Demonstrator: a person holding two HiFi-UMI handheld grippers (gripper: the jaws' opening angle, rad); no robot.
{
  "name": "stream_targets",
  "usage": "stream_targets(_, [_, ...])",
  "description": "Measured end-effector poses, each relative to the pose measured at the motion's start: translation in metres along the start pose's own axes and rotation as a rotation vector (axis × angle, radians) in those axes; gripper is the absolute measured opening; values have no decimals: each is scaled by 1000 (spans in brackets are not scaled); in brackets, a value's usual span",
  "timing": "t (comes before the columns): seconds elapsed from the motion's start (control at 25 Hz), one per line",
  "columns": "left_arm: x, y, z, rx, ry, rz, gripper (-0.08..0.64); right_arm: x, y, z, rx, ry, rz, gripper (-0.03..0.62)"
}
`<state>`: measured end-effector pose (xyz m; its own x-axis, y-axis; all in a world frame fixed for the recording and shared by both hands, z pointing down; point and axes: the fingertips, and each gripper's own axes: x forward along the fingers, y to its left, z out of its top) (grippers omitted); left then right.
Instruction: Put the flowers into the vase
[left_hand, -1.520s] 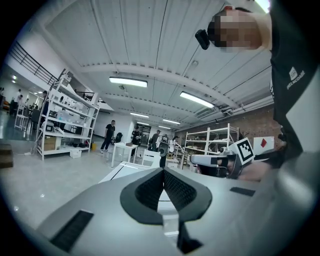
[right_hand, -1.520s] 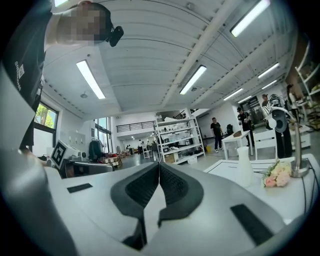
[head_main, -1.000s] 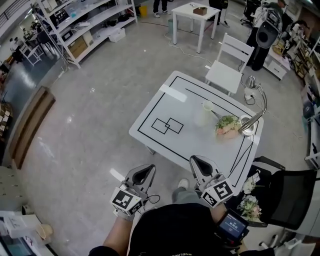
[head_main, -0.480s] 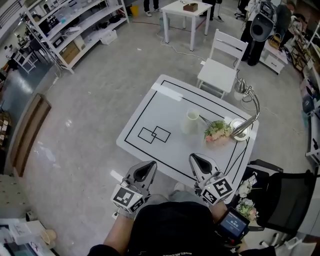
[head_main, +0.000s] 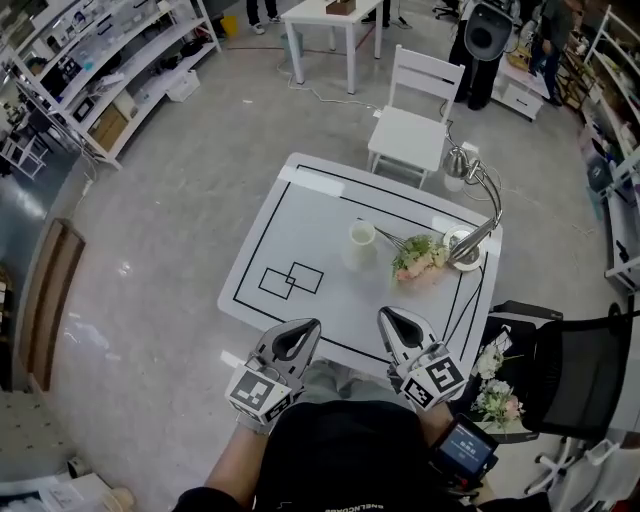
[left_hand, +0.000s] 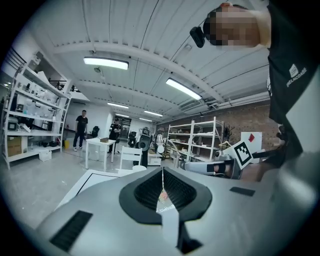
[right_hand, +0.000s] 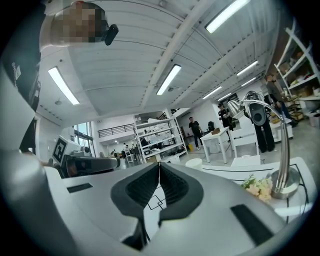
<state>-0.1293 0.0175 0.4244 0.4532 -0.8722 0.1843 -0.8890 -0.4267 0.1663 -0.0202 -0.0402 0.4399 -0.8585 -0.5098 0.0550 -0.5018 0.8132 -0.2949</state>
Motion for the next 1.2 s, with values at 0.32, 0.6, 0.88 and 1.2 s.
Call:
stream_targets(0.32, [48,-4,10,30,54,-195,6,-6,-19,13,21,-36,-152,11])
stream_targets(0.6, [92,-15,12,49,97,-320,6,-32,-41,19,48,-75,-296,11])
stream_targets(0.88, [139,-38,-3,70,159,-423,37,-73,-58,14,68,-100,-439,11])
stream_targets(1.2, [188,-57,-38,88,270,-476,111,-101,-67,14,70,-115,-537,11])
